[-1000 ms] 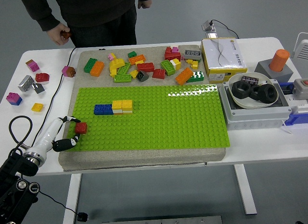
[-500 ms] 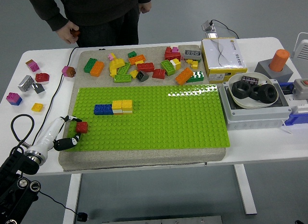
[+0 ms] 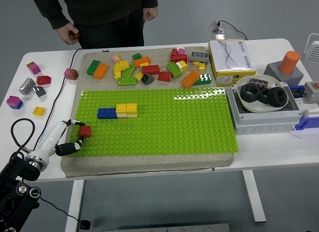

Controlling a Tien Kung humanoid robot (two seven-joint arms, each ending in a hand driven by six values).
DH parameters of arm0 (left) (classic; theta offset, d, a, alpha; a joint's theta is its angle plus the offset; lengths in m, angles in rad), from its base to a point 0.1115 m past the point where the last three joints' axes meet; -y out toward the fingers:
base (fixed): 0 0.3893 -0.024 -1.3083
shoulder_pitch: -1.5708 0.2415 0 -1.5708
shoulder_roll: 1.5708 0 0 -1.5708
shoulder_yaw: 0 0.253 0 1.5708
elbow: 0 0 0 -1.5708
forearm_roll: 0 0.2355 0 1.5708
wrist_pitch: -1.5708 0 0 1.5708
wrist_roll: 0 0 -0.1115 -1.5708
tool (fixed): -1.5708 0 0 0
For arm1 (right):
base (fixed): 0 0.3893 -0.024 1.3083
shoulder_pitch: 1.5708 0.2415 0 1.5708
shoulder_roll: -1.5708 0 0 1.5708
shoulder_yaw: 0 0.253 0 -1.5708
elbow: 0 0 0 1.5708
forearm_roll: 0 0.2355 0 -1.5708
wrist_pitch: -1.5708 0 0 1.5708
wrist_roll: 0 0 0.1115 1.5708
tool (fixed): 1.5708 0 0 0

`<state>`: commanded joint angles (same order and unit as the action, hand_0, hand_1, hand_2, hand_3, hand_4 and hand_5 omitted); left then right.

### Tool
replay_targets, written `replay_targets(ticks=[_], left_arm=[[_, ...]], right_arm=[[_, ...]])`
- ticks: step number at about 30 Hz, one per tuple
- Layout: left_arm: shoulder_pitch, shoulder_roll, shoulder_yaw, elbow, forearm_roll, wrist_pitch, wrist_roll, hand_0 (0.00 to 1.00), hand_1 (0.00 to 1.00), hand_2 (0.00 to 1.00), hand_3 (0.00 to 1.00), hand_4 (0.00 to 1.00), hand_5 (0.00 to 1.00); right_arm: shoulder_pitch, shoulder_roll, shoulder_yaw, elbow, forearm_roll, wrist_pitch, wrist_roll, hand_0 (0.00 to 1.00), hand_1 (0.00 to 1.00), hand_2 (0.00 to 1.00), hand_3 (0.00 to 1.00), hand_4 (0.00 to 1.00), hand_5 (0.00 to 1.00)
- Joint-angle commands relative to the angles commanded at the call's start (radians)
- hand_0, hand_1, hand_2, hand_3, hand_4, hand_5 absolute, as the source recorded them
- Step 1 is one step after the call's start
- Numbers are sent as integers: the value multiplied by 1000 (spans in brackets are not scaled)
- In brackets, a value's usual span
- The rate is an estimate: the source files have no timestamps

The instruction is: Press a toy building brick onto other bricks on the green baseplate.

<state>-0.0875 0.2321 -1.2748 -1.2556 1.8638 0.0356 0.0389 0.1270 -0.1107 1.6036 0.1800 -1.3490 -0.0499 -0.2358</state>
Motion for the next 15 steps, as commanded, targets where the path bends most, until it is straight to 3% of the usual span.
replay_targets(ticks=[15], left_arm=[[-13, 4, -15, 2, -49, -5, -6, 998, 930, 883, 494, 532, 2]], right_arm=[[5, 7, 4, 0, -1, -3, -1, 580, 575, 638, 645, 643, 773]])
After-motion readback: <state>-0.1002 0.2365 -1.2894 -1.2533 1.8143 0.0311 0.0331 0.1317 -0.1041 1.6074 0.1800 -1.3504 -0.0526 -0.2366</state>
